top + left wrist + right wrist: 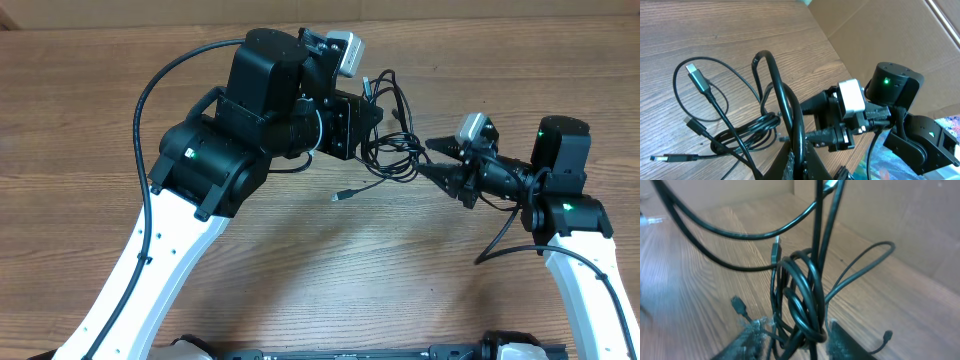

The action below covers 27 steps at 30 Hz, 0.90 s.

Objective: Untangle cables

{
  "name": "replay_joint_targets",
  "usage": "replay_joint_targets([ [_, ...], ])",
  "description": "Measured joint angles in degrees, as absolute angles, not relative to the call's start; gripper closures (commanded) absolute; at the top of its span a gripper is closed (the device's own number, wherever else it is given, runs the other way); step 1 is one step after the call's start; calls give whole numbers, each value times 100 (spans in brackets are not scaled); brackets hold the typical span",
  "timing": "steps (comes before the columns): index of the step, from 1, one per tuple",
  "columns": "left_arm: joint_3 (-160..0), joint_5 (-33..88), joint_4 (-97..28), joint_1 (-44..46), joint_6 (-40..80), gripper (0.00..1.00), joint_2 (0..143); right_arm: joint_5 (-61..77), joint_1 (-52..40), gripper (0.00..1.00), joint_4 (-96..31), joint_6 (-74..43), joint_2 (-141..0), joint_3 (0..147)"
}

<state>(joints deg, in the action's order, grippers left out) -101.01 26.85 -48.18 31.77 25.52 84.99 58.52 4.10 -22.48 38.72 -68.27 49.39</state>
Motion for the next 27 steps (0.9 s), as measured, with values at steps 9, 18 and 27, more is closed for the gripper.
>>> replay_joint_targets([
  [9, -10101, 2705, -4799, 3177, 2609, 96, 8499, 5961, 239, 72, -2198, 3907, -6827, 4939],
  [18, -10101, 2943, -4696, 3177, 2687, 96, 8499, 5690, -204, 71, -2154, 3924, -6827, 4939],
  [27, -10101, 3035, -4652, 3177, 2762, 96, 8499, 5378, -235, 37, -2283, 3909, -6827, 4939],
])
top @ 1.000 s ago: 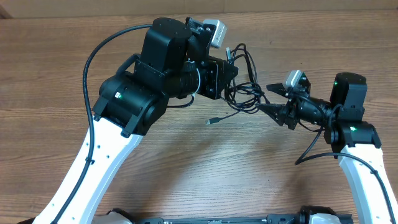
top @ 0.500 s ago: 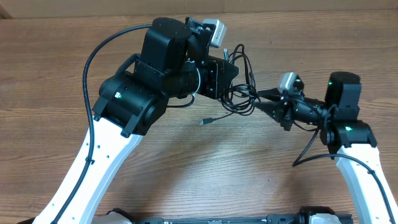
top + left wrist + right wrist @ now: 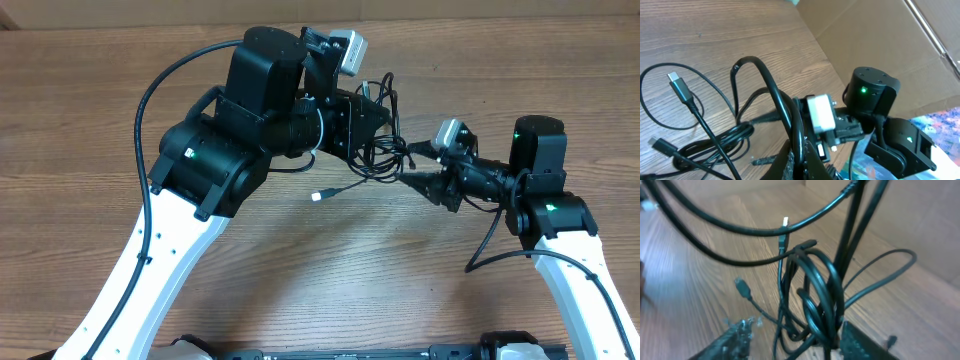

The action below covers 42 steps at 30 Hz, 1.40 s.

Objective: Untangle cables

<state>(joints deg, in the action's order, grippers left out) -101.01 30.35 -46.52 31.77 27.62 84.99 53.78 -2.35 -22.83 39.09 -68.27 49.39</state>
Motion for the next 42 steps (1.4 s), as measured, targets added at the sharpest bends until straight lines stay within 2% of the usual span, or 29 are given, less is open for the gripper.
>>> replay_joint_targets([
  [4, -10106, 3159, -4543, 3177, 2818, 96, 8499, 5282, -235, 44, -2283, 3935, -6827, 4939],
  [8, -10106, 3251, -4539, 3177, 2836, 96, 8499, 5221, -235, 74, -2263, 3942, -6827, 4939],
  [13, -10110, 3280, -4541, 3177, 2836, 96, 8499, 5203, -235, 96, -2287, 3907, -6827, 4939],
  [16, -10110, 3205, -4591, 3177, 2836, 96, 8499, 5207, -235, 96, -2346, 3916, -6827, 4939],
  [18, -10110, 3057, -4670, 3177, 2836, 85, 8499, 5203, -235, 96, -2377, 3920, -6827, 4939],
  [20, -10123, 2801, -4816, 3177, 2860, 64, 8499, 5203, -235, 96, -2405, 3916, -6827, 4939],
  [22, -10138, 2539, -4943, 3177, 2858, 38, 8499, 5205, -235, 96, -2436, 3903, -6827, 4939],
  [24, -10145, 2296, -5070, 3177, 2853, 1, 8499, 5205, -235, 96, -2445, 3900, -6827, 4939],
  [29, -10165, 1695, -5592, 3177, 2578, 0, 8499, 5205, -235, 96, -2318, 3588, -6827, 4939],
  [34, -10173, 1253, -6090, 3177, 2296, 0, 8499, 5203, -235, 96, -2034, 2622, -6827, 4939],
  [42, -10173, 1494, -6173, 3177, 1802, 0, 8499, 5190, -235, 96, -1717, 1127, -6827, 4939],
])
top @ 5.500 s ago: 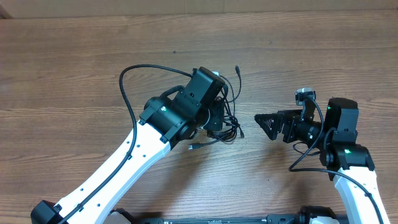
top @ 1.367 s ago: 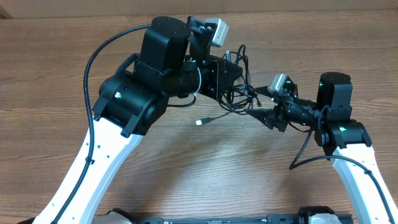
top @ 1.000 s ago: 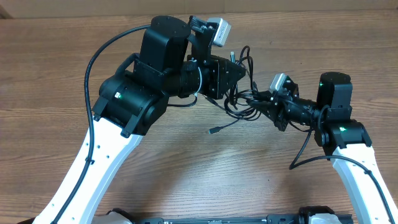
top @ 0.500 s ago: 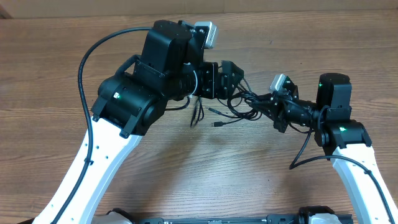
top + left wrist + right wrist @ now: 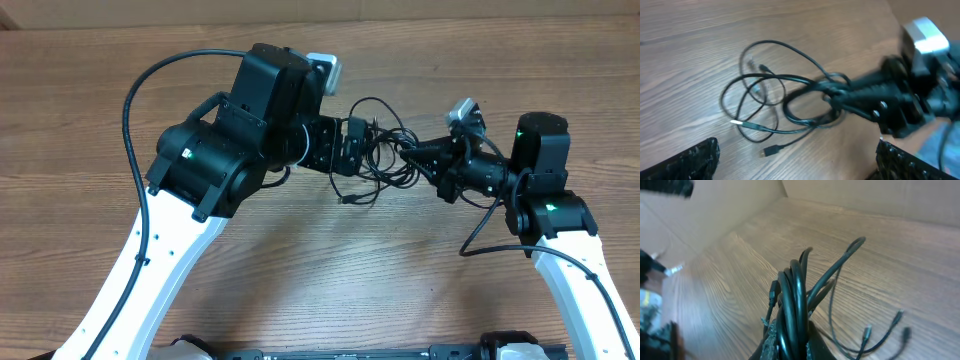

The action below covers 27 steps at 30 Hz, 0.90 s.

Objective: Untangle cables

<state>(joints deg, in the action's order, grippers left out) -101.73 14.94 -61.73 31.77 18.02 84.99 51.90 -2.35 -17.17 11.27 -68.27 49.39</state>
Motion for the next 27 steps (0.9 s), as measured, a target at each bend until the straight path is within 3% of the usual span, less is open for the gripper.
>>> replay_joint_targets([
  [8, -10173, 2091, -6224, 3291, 615, 4, 8499, 5264, -235, 96, -1308, -287, -6829, 4939],
  [17, -10175, 2742, -5900, 3367, 207, 31, 8573, 6420, -235, 96, -51, -1457, -6842, 4939],
  [24, -10175, 3345, -5590, 3367, 128, 46, 8757, 6869, -235, 96, 40, -1772, -6842, 4939],
  [27, -10175, 3470, -5570, 3367, 126, 58, 8757, 6969, -235, 96, 130, -1916, -6842, 4939],
])
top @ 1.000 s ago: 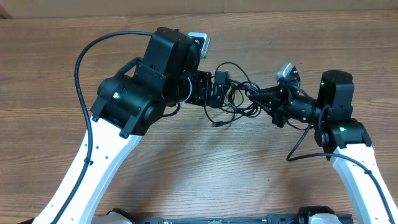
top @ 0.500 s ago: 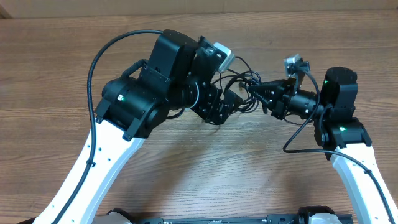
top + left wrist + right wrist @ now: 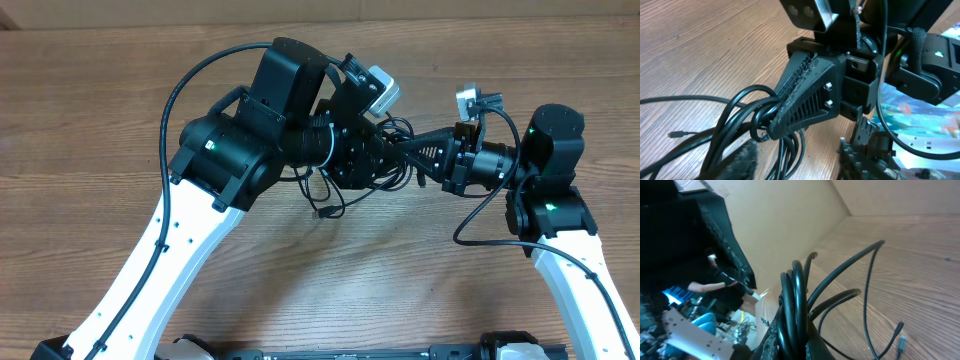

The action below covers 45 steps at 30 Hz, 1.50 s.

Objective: Untangle cables

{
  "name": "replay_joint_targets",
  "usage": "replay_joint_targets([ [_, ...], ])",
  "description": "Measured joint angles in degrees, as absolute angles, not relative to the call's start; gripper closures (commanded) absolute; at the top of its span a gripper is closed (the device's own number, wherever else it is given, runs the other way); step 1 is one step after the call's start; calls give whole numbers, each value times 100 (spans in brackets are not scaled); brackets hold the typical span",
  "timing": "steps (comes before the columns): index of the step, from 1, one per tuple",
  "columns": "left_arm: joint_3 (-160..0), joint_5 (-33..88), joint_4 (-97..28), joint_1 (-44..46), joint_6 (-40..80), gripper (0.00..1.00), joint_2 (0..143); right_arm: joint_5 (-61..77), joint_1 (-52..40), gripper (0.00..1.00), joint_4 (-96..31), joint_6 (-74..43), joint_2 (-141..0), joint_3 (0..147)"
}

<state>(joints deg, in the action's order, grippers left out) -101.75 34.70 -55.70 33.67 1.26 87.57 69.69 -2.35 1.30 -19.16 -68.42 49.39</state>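
A tangled bundle of black cables (image 3: 397,128) hangs between the two arms above the wooden table (image 3: 90,90). My right gripper (image 3: 402,158) points left and is shut on the bundle's thick loops (image 3: 794,287); thin strands with small plugs (image 3: 900,339) trail off to the right. In the left wrist view the right arm's ridged finger (image 3: 802,92) pinches the loops (image 3: 747,107). My left gripper (image 3: 800,165) is open, and several strands (image 3: 790,152) run down between its fingers. One loose plug (image 3: 322,212) dangles below the left arm.
The bulky left arm (image 3: 250,140) crowds the table's middle, right against the right gripper. A cardboard wall (image 3: 790,215) stands behind the table. The right arm's own cable (image 3: 470,225) loops beside its wrist.
My left gripper, which stood open well back from the bundle, is now close against it with strands between its open fingers. The right gripper is still shut on the loops.
At first my left gripper was shut on a thick cable loop while the right gripper stood open around the bundle. Later the right gripper was shut on the bundle and the left was open and apart. Now the left is open around the strands below the right's grip.
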Motion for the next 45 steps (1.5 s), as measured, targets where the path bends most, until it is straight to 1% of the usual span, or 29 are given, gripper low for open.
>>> replay_joint_targets([
  [2, -10175, 3514, -5570, 3367, 117, 63, 8757, 7085, -235, 96, 244, -1979, -6842, 4939],
  [4, -10175, 3540, -5570, 3367, 113, 66, 8757, 7199, -235, 96, 342, -2040, -6842, 4939],
  [10, -10175, 3579, -5616, 3367, 110, 66, 8757, 7334, -235, 96, 572, -2193, -6842, 4939],
  [12, -10175, 3583, -5669, 3367, 110, 64, 8759, 7352, -233, 96, 578, -2224, -6842, 4939],
  [16, -10175, 3562, -5704, 3367, 130, 63, 8803, 7380, -235, 96, 593, -2246, -6842, 4939],
  [21, -10195, 3489, -5704, 3367, 349, 70, 9017, 7389, -220, 96, 596, -2255, -6855, 4939],
  [28, -10204, 3538, -5655, 3378, 508, 71, 9262, 7282, -196, 96, 666, -2265, -6897, 4939],
  [33, -10206, 3538, -5568, 3378, 585, 75, 9262, 7247, -191, 96, 687, -2268, -6895, 4939],
  [36, -10204, 3564, -5553, 3378, 591, 75, 9262, 7238, -189, 96, 683, -2268, -6895, 4939],
  [41, -10204, 3677, -5468, 3365, 604, 82, 9262, 7218, -180, 96, 692, -2268, -6895, 4939],
  [45, -10204, 3780, -5459, 3282, 604, 82, 9262, 7218, -180, 96, 696, -2272, -6895, 4939],
])
